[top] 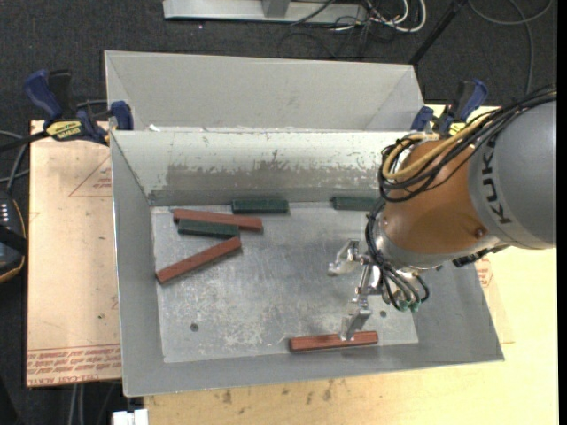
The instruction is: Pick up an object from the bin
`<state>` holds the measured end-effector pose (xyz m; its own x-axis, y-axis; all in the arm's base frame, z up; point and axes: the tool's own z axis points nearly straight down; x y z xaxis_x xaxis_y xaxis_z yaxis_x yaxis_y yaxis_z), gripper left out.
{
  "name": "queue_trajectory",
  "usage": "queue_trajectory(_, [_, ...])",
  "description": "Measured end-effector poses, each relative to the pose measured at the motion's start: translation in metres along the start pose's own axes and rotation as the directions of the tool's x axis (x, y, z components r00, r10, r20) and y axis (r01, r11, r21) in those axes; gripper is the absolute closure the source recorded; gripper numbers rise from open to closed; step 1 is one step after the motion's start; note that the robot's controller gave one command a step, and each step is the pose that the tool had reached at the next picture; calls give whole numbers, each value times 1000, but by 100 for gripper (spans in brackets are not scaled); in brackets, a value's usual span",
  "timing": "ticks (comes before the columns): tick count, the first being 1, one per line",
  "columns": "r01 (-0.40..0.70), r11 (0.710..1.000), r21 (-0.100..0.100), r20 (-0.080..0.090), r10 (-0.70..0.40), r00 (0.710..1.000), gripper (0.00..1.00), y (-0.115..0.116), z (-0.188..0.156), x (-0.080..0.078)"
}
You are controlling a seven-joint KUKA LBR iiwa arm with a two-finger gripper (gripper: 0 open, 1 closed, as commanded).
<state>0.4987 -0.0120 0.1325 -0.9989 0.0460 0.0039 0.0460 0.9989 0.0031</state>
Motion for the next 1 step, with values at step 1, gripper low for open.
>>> queue_trajectory(1, [132, 991, 2, 3, -132, 991, 0, -22, 17, 10])
